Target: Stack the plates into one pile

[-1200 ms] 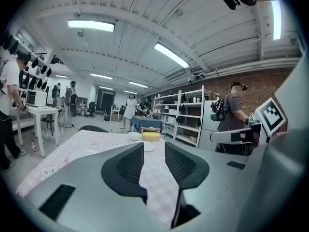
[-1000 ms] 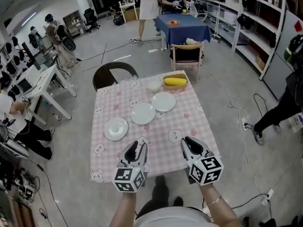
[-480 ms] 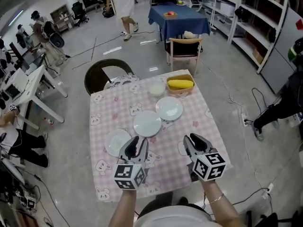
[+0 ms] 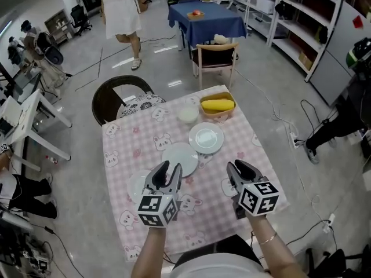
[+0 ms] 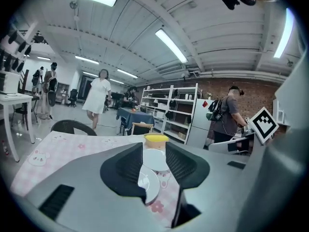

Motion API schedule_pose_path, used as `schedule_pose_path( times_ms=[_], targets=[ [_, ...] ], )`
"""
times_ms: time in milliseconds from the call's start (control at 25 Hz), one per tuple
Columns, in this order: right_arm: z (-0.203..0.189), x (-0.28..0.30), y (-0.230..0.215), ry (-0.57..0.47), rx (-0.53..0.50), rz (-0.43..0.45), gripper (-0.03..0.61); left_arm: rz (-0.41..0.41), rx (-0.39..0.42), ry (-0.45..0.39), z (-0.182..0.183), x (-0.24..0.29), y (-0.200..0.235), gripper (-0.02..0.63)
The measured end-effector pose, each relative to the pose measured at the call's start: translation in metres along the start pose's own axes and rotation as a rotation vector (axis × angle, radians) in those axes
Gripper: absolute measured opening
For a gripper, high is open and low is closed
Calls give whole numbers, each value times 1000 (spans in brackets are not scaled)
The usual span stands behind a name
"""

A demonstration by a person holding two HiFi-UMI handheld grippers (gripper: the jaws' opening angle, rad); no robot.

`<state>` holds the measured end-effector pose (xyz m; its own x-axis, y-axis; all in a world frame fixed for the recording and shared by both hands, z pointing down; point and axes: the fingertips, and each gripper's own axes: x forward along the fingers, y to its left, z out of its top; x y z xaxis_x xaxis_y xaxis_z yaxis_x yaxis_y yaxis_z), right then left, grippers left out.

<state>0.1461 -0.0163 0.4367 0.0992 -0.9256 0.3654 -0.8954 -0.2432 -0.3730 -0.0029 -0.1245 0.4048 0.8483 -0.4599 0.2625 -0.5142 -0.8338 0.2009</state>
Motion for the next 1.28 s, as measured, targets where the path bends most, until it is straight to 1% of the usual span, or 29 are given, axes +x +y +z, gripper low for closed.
schedule_pose_path(
  times_ms=[200, 400, 800, 1120, 1280],
  targets=[
    [5, 15, -10, -4, 11, -18, 117, 10, 34, 28, -2, 25, 15, 144],
    [12, 29, -25, -11, 31, -32, 117, 10, 33, 65, -9, 55, 18, 144],
    [5, 69, -52, 17, 48, -34, 115, 15, 73, 140, -23, 124, 32, 147],
    [2, 88, -75, 43, 72, -41, 112, 22, 108, 232, -39, 177, 32, 149],
    [-1, 97, -83, 50, 101, -41, 111, 26, 112, 276, -50, 197, 34, 149]
  ],
)
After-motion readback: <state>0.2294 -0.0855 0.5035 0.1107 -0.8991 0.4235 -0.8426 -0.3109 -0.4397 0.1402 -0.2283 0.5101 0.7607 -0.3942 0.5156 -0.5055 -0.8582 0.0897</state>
